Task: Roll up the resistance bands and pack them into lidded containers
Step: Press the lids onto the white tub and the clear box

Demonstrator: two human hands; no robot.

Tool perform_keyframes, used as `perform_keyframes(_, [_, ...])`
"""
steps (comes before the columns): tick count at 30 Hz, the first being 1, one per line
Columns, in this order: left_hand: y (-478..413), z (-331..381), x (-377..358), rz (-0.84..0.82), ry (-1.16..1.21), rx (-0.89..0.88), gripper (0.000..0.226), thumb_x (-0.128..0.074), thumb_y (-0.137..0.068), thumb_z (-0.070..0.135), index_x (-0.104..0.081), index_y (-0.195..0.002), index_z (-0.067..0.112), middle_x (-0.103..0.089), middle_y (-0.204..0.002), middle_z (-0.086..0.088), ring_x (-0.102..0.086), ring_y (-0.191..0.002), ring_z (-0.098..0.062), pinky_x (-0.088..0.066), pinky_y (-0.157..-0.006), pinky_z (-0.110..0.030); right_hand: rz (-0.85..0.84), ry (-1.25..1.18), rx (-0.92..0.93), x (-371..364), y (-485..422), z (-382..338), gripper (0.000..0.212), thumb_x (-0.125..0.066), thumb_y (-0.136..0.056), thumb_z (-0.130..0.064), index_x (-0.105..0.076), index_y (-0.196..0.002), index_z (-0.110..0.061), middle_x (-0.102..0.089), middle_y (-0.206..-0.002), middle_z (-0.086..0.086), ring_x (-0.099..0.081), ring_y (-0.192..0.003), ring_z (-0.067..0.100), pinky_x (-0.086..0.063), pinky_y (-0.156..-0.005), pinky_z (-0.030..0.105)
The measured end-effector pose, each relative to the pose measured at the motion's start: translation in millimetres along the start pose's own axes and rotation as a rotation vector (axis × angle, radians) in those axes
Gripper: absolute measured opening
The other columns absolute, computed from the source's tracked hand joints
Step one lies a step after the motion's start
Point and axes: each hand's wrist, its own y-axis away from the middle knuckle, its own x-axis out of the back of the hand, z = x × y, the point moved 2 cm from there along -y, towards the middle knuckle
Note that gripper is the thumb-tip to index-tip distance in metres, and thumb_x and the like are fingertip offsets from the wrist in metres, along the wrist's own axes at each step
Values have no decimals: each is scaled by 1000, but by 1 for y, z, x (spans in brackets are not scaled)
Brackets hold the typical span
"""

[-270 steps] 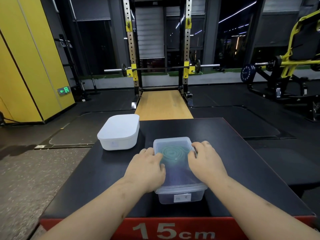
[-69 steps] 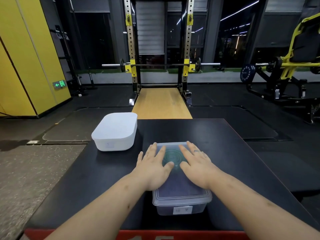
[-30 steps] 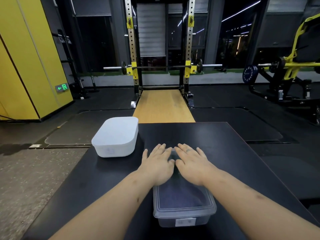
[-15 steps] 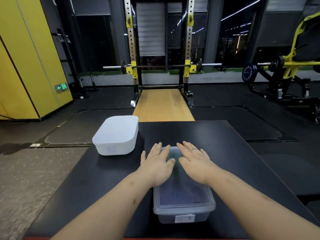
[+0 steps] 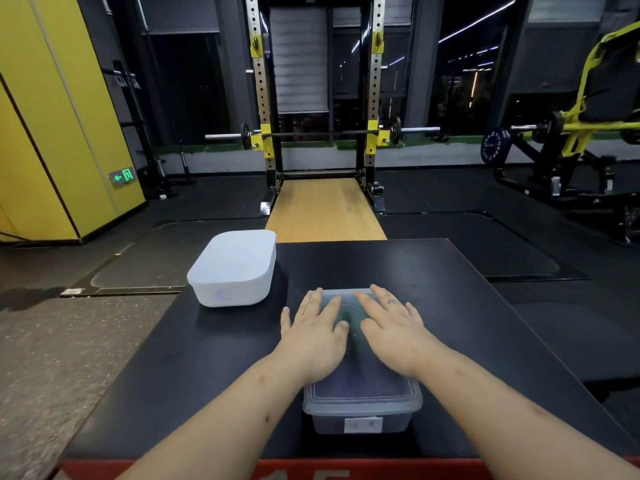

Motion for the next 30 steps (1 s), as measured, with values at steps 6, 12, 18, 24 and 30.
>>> perform_keyframes(6, [32,2,-15,15,11,9,58,-20,-108,42,-5,-163,33,15,-170,4,23,-153,-9,15,-124,-49,20,32,-13,-13,34,0,63,-23,-104,-33,-4,-163,-41,10,-173,-4,14,-157,8,8,-128,45])
perform_keyframes(12, [28,4,-16,30,-12,17,59,-21,-107,43,-5,-163,33,13,-171,4,21,-154,-9,14,-125,-48,21,18,-19,-16,30,0,64,-24,-103,-34,-6,-163,-40,8,-173,-5,17,-157,8,8,-128,46])
perform_keyframes(18, [42,7,-11,53,-21,17,56,-19,-108,42,-8,-162,34,10,-171,3,17,-155,-8,15,-123,-52,77,23,-20,-10,44,-4,62,-22,-103,-34,-8,-163,-40,6,-173,-3,8,-158,7,9,-128,47])
perform_keyframes(24, [52,9,-26,103,-50,21,57,-20,-107,45,-7,-162,36,11,-171,4,18,-155,-10,14,-124,-49,96,59,-10,-22,59,-9,64,-26,-101,-40,-10,-163,-39,5,-173,-3,12,-158,9,7,-128,47])
perform_keyframes(30, [53,10,-22,78,-42,7,58,-20,-107,45,-6,-162,35,12,-171,3,19,-155,-10,15,-124,-49,102,58,12,-19,61,-10,64,-27,-101,-39,-11,-163,-40,5,-173,-1,11,-158,11,8,-128,46])
